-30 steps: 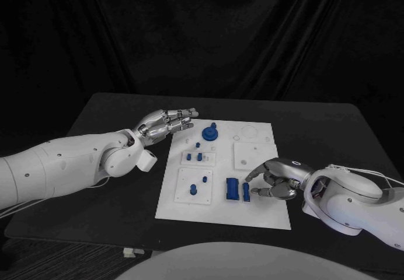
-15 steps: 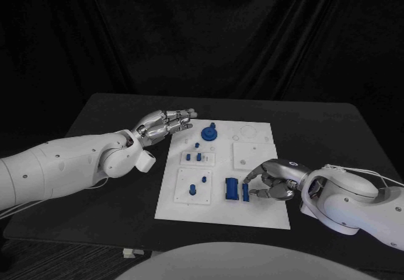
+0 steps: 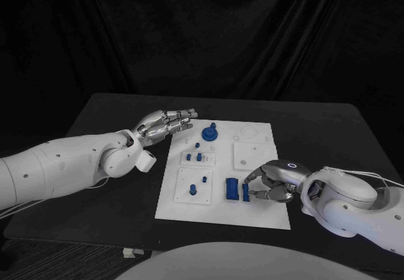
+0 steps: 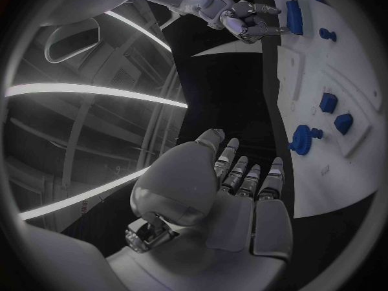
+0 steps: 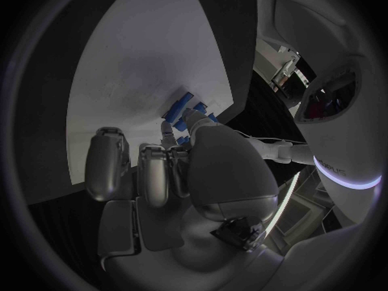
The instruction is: Assemble the parts on the task board
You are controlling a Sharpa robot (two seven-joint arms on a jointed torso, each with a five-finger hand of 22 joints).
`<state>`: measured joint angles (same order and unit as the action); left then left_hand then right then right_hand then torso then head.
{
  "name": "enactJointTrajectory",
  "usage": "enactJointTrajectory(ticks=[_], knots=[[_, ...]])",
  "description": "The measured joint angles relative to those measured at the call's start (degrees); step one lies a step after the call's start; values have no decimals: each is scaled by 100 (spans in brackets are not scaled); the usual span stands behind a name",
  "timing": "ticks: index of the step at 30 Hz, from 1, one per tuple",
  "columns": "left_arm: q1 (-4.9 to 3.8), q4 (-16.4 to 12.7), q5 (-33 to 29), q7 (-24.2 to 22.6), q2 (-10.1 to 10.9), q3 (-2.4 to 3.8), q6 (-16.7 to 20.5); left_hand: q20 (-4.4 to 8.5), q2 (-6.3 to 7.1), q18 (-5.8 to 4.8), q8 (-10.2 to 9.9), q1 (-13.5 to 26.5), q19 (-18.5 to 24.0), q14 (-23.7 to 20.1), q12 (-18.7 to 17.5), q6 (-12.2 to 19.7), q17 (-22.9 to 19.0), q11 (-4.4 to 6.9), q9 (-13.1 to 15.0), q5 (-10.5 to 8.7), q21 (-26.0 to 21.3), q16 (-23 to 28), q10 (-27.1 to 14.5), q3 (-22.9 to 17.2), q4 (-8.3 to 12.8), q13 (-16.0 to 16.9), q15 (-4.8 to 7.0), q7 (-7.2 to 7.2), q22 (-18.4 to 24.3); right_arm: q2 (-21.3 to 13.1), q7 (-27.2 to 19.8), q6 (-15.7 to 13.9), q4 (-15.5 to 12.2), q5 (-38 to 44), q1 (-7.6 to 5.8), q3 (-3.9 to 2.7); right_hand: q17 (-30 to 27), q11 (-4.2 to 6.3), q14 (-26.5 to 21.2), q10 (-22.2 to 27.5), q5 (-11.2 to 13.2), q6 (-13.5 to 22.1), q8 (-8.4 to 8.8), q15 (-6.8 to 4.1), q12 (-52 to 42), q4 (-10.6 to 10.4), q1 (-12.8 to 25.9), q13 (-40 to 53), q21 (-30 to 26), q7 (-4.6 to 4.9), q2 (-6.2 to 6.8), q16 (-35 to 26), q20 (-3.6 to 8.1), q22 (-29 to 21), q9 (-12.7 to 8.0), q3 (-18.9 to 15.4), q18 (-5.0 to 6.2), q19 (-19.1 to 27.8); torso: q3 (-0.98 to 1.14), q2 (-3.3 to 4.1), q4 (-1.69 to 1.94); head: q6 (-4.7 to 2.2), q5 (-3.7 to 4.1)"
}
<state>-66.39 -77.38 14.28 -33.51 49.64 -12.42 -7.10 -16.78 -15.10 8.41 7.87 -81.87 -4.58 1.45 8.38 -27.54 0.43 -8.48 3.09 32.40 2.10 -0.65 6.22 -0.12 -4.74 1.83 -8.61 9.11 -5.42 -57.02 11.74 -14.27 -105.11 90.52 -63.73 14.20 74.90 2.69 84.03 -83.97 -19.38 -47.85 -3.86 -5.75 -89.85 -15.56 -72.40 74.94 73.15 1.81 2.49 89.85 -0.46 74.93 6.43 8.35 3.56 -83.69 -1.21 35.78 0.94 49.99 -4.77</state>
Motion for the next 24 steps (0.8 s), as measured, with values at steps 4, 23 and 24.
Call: enactJointTrajectory(ticks=[4, 23, 24], knots=[[1, -5, 0, 1, 4, 0, -1, 0, 0, 0, 0, 0, 0, 0, 0, 0, 0, 0, 5, 0, 0, 0, 0, 0, 0, 0, 0, 0, 0, 0, 161, 25, -21, 470, 7, 0, 0, 49, -6, 12, 208, 314, 0, -13, 0, -108, 229, 0, -61, -49, -56, 0, 26, 0, -133, -96, 0, 26, 0, 1, 0, 0, -1], [3, -18, 0, 3, 32, 0, -2, 0, 0, 0, 0, 0, 0, 0, 0, 0, 0, 0, 4, 0, 0, 0, 0, 0, 0, -1, 0, 0, 0, -118, 393, -203, -95, 1543, 27, -1, 0, 90, 11, 12, 569, 68, -11, -70, 0, -126, 989, -2, 87, -98, -278, 0, 64, -1, -241, -376, 0, -13, 1, 9, -2, 0, -6], [3, -18, 0, 3, 33, 0, -2, 0, 0, 0, 0, 0, 0, 0, 0, 0, -1, 0, 4, 0, 0, 0, 0, 1, 0, -1, 0, 0, 0, -136, 383, -249, -111, 1559, 27, -1, 0, 90, 11, 13, 614, 11, -30, -70, 0, -127, 1103, -2, 133, -99, -303, 0, 67, -1, -240, -419, 0, -15, 1, 9, -2, 0, -9]])
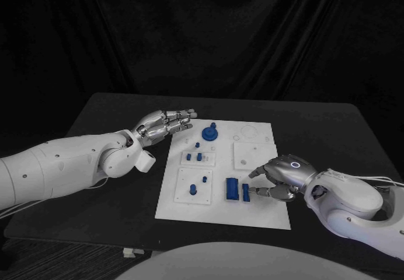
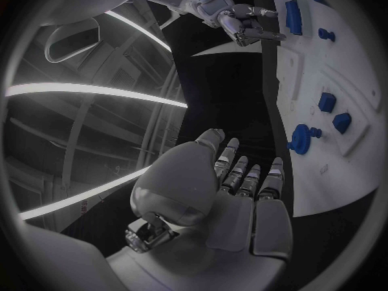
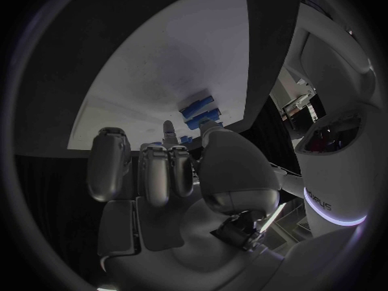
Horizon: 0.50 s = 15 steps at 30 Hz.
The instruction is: Assemble the parts on the task board
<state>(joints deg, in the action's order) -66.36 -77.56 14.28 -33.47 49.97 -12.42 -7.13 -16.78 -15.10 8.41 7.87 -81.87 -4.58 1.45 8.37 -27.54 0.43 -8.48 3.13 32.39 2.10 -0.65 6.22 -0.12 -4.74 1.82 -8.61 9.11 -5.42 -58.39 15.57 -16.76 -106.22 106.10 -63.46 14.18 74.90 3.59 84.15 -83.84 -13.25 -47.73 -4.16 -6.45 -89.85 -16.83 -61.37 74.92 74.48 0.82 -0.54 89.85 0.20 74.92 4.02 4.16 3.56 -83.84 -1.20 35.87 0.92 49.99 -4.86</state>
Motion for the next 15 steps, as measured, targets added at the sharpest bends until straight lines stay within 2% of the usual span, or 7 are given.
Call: enactJointTrajectory(ticks=[5, 6, 9, 15], knots=[[1, -1, 0, 0, 13, 0, 0, 0, 0, 0, 0, 0, 0, 0, 0, 0, 0, 0, 0, 0, 0, 0, 0, 0, 0, 0, 0, 0, 0, -73, -68, -209, -88, 61, 1, 0, 0, 21, -17, -21, 206, -58, -2, -17, 0, 1, 282, 0, 90, -21, -85, 0, 0, 0, 0, -112, 0, 0, 1, -3, 0, 0, -7], [1, -1, 0, 0, 14, 0, 0, 0, 0, 0, 0, 0, 0, 0, 0, 0, 0, 0, 0, 0, 0, 0, 0, 0, 0, 0, 0, 0, 0, -80, -82, -234, -100, 66, 1, 0, 0, 21, -17, -21, 320, -58, -2, -17, 0, 22, 327, 0, 90, -21, -43, 0, 0, 0, -4, -138, 0, 0, 1, -4, 0, 0, -8], [2, -1, 0, 0, 15, -1, 0, 0, 0, 0, 0, 0, 0, 0, 0, 0, 0, 0, 0, 0, 0, 0, 0, 0, 0, 0, 0, 0, 0, -93, -131, -297, -125, 69, 5, 0, 0, 21, -17, -21, 515, -58, -2, -17, 0, 16, 349, 0, 90, -21, -21, 0, 0, 0, -12, -172, 0, 0, 1, -4, 0, 0, 5], [5, 2, 0, 0, 5, -2, 0, 0, 0, 0, 0, 0, 0, 0, 0, 0, 0, 0, -1, 0, 0, 0, 0, 0, 0, 0, 0, 0, 0, -97, -219, -334, -156, 27, 20, 0, 0, 21, -17, -21, 555, -57, -2, -17, 0, 16, 348, -1, 103, -21, -21, 0, 0, -1, -12, -172, 0, 0, 4, -8, 2, 0, 35]])
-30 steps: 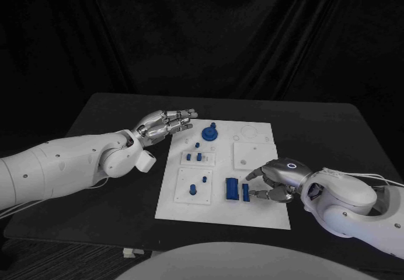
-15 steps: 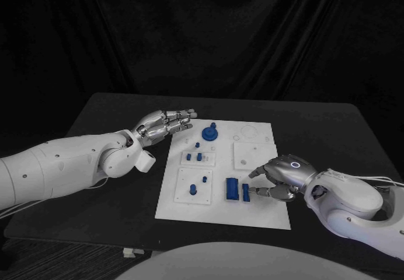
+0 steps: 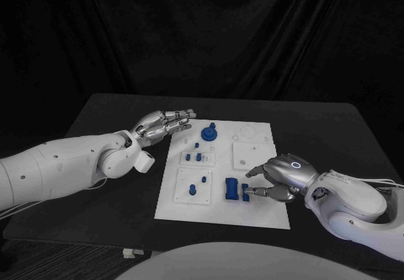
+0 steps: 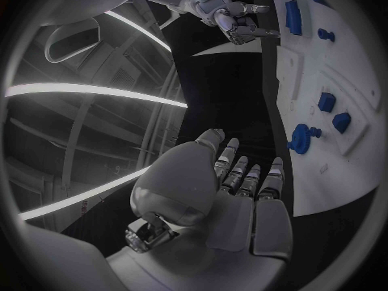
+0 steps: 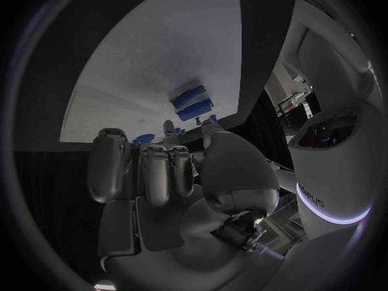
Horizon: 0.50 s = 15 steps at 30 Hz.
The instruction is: Assemble the parts on the task board
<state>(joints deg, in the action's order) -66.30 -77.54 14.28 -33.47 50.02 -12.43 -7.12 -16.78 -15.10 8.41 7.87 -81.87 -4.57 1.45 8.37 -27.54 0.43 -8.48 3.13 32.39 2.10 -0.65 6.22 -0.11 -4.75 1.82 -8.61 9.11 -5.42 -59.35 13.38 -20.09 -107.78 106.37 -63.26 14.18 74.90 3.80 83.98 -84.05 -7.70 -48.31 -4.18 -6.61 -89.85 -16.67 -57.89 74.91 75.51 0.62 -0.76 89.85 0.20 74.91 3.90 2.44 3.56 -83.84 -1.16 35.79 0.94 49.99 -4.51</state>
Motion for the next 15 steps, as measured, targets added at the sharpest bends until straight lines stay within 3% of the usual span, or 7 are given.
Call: enactJointTrajectory(ticks=[15], knots=[[8, 5, 0, 0, -8, 0, 0, 0, 0, 0, 0, 0, 0, 0, 0, 0, 0, 0, -1, 0, 0, 0, 0, 0, 0, 0, 0, 0, 0, 42, -89, 68, 12, -77, 160, 1, 0, 0, 0, 0, 3, 0, 0, 0, 0, 15, -84, 0, 38, 0, 84, 0, 0, 0, 1, -15, 0, 0, -1, 3, 0, 0, 20]])
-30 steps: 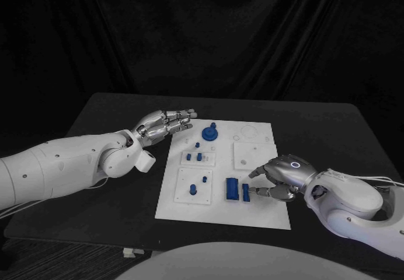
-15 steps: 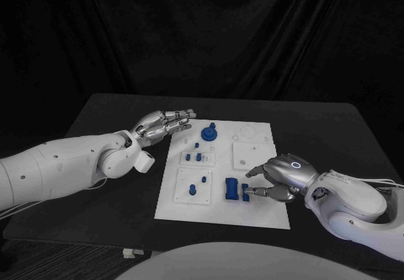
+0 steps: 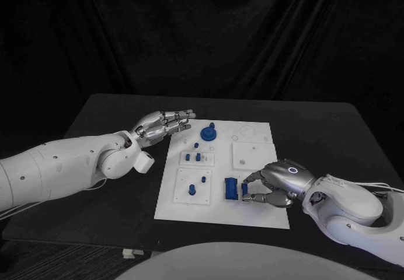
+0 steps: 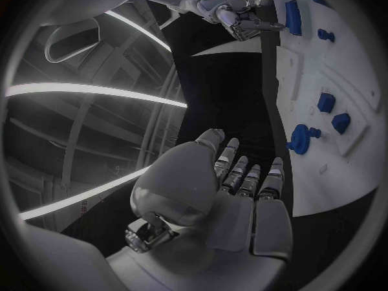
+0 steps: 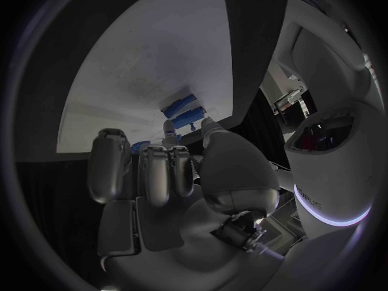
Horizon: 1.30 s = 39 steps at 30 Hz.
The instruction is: Assemble the parts on the task board
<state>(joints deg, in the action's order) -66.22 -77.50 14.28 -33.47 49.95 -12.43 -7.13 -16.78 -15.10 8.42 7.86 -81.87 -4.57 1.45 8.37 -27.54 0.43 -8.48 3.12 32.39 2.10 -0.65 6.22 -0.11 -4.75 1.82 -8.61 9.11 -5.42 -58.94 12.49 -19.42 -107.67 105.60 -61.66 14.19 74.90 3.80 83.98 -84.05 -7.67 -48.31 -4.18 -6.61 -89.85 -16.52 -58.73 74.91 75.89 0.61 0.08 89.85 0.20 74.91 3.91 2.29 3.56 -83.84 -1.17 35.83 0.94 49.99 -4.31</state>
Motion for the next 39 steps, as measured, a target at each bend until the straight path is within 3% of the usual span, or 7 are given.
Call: enactJointTrajectory(ticks=[11, 27, 30, 34, 39], knots=[[6, 1, 0, 0, 0, 0, -2, 0, 0, 0, 0, 0, 0, 0, 22, 0, 0, 0, -1, 30, 0, 0, 0, -40, -8, 0, 0, 0, 0, 108, -16, 116, 102, -65, 126, -1, 0, 0, 0, 0, 0, 0, 0, 0, 0, 0, 0, 0, 0, 0, 0, 0, 0, 0, -1, 0, 0, 0, -1, 2, 4, 0, 1], [13, 7, 0, 1, 2, 0, -3, 0, 0, 0, 0, 0, 0, 0, 22, 0, 0, 0, -1, 29, 0, 0, 0, -39, -8, 0, 0, 0, 0, 130, -15, 151, 154, -98, 148, -36, 0, 0, 0, 0, 0, -10, 15, 1, 0, 0, 0, -1, -34, 10, -1, 0, 0, 4, -8, 0, 0, 0, -1, 2, 2, 0, 1], [16, 8, 0, 1, 4, 0, -3, 0, 0, 0, 0, 0, 0, 0, 22, 0, 0, 0, -1, 29, 0, 0, 0, -39, -8, 0, 0, 0, 0, 110, -41, 84, 157, -103, 158, -27, 0, -1, 0, 0, 0, -30, 19, 1, 0, 0, -43, -1, -56, 30, -36, 0, 0, 4, -7, 0, 0, 0, -1, 1, 2, 0, -4], [23, 12, 0, 0, 5, 0, -3, 0, 0, 0, 0, 0, 0, 0, 22, 0, 0, -2, -1, 29, 0, 0, 2, -39, -8, 0, 0, 0, 0, 43, -131, -95, 145, -109, 175, -7, 0, -1, 0, 0, -49, -105, 18, 1, 0, 10, -208, 1, -56, 105, 23, 0, 0, 4, 23, 10, 0, 0, -1, -3, 2, 0, -16], [28, 14, 0, -3, 5, 0, 2, 0, 0, 0, 0, 0, 0, 0, 22, 0, 0, -20, -1, 29, 0, 0, 20, -39, -8, 5, 0, 0, 0, -108, -327, -523, 4, -154, 150, 3, 0, -1, 1, 1, -49, -277, -33, 1, 0, 0, -333, 4, -90, 112, 74, 0, 0, 3, 27, 33, 0, 0, 2, -9, 1, 0, -21]])
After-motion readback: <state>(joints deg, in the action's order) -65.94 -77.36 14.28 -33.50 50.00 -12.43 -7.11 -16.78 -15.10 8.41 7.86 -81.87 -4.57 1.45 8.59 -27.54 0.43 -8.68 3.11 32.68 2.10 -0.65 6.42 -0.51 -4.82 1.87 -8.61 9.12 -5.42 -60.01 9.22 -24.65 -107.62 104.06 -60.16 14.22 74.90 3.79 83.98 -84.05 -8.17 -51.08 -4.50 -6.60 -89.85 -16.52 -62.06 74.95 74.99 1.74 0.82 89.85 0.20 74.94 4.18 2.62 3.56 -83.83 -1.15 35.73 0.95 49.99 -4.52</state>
